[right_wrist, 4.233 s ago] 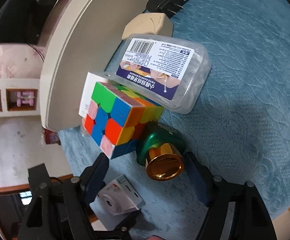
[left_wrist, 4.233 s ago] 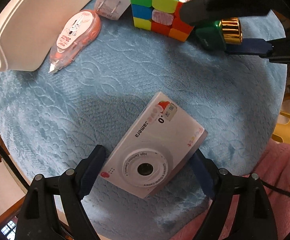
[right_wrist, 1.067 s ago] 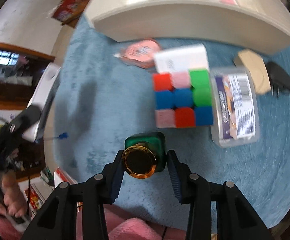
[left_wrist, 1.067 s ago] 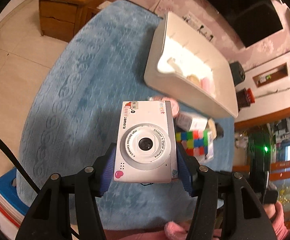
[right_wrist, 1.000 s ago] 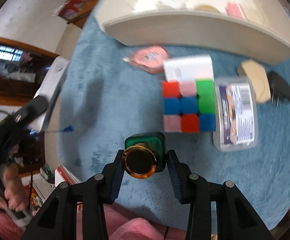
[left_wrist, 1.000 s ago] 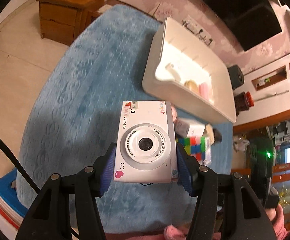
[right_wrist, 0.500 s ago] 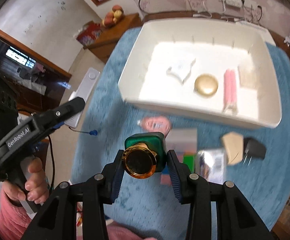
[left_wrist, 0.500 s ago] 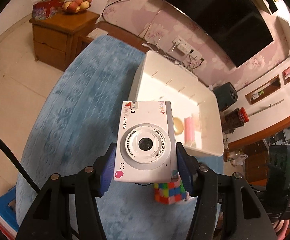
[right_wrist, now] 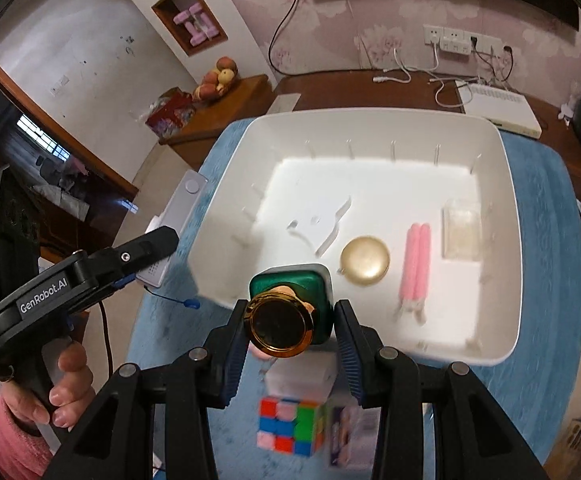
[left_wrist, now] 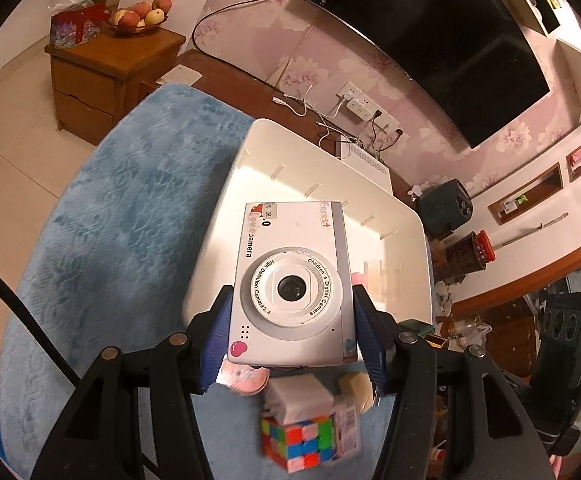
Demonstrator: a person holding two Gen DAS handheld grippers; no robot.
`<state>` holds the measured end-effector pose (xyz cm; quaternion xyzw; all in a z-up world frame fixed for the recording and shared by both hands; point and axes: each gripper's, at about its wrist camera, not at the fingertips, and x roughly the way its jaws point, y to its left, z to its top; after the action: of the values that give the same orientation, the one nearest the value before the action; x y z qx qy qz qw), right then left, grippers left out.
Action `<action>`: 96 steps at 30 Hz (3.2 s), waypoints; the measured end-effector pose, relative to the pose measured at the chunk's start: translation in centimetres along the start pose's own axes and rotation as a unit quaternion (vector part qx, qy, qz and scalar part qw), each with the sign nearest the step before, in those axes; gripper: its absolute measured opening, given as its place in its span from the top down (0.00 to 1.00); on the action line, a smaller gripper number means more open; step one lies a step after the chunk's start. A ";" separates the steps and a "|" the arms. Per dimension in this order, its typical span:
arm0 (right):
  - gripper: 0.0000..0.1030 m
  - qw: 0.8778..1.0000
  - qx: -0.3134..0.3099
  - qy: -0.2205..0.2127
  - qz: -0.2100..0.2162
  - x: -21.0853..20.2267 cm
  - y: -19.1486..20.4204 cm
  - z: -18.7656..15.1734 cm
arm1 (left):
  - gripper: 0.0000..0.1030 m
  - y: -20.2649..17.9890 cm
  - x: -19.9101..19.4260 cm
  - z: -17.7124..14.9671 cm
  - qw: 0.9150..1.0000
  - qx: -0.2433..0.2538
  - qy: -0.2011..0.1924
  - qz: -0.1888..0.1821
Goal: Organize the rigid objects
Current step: 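Lift the white lens toy and cylinder and carry both over the white bin, then open both tools to drop the lens toy and cylinder into the bin, then withdraw both tools toward the Rubik's cube and clear plastic box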
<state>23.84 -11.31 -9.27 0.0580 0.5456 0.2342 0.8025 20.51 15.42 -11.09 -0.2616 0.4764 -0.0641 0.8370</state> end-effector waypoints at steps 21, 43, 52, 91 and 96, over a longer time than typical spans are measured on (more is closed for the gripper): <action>0.56 0.999 0.033 -0.025 0.032 2.5 -5.5 1.4 | 0.39 -3.3 5.9 -0.1 0.996 0.027 0.043 0.071; 0.36 0.988 0.088 -0.127 -0.005 -4.8 -1.8 -4.7 | 0.23 -1.5 -3.3 -3.2 0.997 0.054 -0.010 0.048; 0.24 0.978 0.097 -0.180 -0.032 -7.7 1.9 -11.2 | 0.23 0.2 -8.4 -6.9 0.995 0.092 -0.014 0.042; 0.21 0.976 -0.104 -0.125 -0.142 -6.1 1.3 -22.7 | 0.23 -3.5 -3.7 -15.0 0.981 0.122 0.131 0.076; 0.21 0.975 -0.153 -0.102 -0.126 -4.9 -0.1 -22.3 | 0.23 -4.7 -1.1 -15.1 0.976 0.115 0.153 0.100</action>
<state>2.33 -17.18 -13.98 -0.1113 0.4214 0.2050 0.8764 8.07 6.06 -14.09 -0.1012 0.6124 -0.0735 0.7806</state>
